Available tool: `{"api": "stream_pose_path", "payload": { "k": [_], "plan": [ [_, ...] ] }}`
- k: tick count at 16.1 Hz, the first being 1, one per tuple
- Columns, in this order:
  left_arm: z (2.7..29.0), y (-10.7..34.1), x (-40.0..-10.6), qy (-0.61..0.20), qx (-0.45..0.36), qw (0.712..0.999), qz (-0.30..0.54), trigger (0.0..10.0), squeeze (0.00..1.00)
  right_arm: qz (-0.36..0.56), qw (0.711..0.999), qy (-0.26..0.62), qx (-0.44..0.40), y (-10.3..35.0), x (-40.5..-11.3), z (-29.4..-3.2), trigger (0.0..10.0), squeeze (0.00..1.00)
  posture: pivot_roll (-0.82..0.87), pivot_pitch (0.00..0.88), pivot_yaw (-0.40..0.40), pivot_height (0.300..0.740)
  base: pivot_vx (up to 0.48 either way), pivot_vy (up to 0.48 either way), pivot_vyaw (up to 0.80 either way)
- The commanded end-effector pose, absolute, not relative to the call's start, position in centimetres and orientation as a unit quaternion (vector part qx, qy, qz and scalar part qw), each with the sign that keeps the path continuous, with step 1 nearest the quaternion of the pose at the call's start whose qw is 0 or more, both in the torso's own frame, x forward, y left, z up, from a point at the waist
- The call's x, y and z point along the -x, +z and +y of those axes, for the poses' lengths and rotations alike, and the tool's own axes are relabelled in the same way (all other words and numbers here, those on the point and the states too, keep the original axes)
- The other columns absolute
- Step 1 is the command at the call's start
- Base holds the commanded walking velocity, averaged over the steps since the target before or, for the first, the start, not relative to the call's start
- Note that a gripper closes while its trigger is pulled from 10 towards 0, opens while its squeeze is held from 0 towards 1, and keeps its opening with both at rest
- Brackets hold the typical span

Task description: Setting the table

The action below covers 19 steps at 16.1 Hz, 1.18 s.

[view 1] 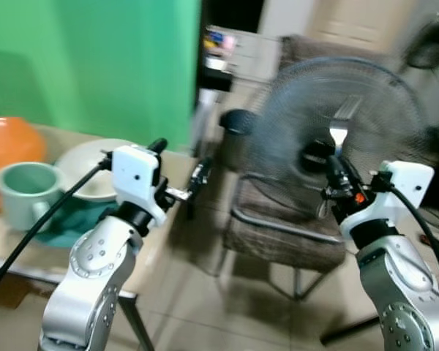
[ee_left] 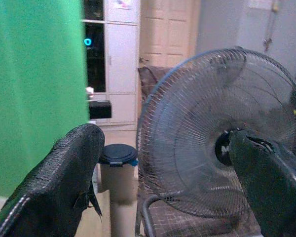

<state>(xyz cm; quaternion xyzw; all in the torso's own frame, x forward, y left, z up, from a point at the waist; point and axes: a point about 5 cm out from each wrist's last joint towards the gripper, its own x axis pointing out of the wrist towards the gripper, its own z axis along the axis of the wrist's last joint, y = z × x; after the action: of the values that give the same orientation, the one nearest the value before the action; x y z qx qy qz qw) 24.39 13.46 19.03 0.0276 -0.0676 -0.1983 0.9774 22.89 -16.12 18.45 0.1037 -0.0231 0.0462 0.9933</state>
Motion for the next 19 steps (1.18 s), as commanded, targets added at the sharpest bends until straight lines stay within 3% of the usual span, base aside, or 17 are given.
{"api": "stream_pose_path", "payload": {
  "k": [1,3,5,8,14,19],
  "plan": [
    [13.4,19.0,-24.7,-0.193,-0.043,0.978,-0.068,10.0,0.00,-0.015,0.994,0.035,-0.100,18.4,-22.7,-16.5,10.0,0.00,0.07,0.000,-0.084,0.740,0.000,0.000,-0.80],
    [13.9,17.8,-25.0,-0.201,-0.065,0.977,-0.025,10.0,0.00,0.010,0.995,-0.019,-0.093,17.4,-22.8,-17.3,10.0,0.00,0.07,0.000,-0.078,0.740,0.000,0.000,-0.80],
    [14.4,17.4,-25.1,-0.179,-0.063,0.982,-0.012,10.0,0.00,0.017,0.995,-0.009,-0.096,17.2,-23.1,-17.1,10.0,0.00,0.07,0.000,-0.084,0.740,0.000,0.000,-0.80],
    [14.7,17.1,-25.2,-0.164,-0.058,0.985,-0.011,10.0,0.00,0.036,0.997,-0.027,-0.062,16.6,-23.8,-17.0,10.0,0.00,0.07,0.000,-0.091,0.740,0.000,0.000,-0.80],
    [15.7,17.3,-25.3,-0.134,-0.062,0.989,-0.019,10.0,0.00,0.040,0.996,-0.017,-0.078,16.5,-24.6,-16.3,10.0,0.00,0.09,0.000,-0.113,0.740,0.000,0.000,-0.80],
    [15.5,17.4,-25.5,-0.145,-0.061,0.987,-0.021,10.0,0.00,0.050,0.993,-0.065,-0.083,16.1,-24.4,-17.2,10.0,0.00,0.07,0.000,-0.094,0.740,0.000,0.000,-0.80]
  ]
}}
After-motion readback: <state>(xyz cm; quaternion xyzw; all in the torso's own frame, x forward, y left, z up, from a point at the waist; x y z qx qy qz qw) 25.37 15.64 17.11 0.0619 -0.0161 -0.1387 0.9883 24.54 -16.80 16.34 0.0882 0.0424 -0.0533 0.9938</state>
